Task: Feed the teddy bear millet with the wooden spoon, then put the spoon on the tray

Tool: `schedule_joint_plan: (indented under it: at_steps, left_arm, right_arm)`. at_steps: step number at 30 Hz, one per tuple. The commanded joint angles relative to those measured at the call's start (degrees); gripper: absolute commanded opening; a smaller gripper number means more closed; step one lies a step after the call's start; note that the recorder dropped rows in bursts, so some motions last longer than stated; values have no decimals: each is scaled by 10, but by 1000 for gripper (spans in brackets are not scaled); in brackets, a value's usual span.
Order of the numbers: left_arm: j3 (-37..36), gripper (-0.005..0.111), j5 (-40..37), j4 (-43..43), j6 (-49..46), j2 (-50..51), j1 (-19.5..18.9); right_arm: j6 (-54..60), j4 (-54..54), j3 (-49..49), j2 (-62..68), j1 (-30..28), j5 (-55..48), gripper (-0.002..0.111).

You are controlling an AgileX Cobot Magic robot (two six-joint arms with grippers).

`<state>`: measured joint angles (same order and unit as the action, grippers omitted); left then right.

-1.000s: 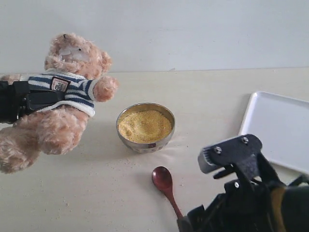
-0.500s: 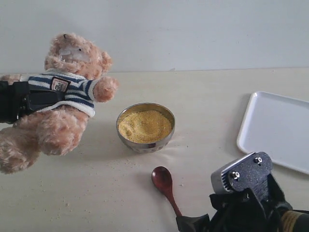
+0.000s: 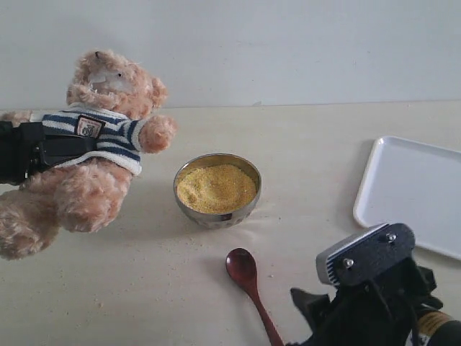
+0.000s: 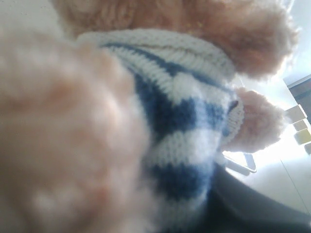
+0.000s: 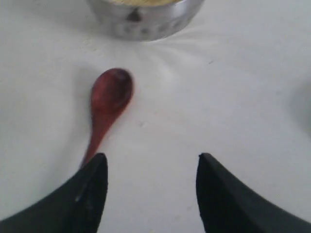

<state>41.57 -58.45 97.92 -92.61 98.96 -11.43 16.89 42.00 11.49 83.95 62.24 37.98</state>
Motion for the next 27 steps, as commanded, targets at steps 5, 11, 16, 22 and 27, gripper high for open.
schedule_joint_plan:
  at_steps: [5,11,16,22,27]
  left_arm:
    - [-3,5,-9,2,-10,-8,0]
    - [-3,5,-9,-3,-22,-8,0]
    - [-3,5,-9,-10,-22,-8,0]
    - [-3,5,-9,-10,-22,-8,0]
    - [-3,5,-9,-10,-22,-8,0]
  right_arm:
    - [114,55,-1,0,2,74,35]
    - [-127,-156,-1,1,2,-61,35]
    - [-169,-189,0,1,2,-20,36]
    - [-188,-202,0,34,2,-38,65]
    - [-226,-231,0,74,2,6,54]
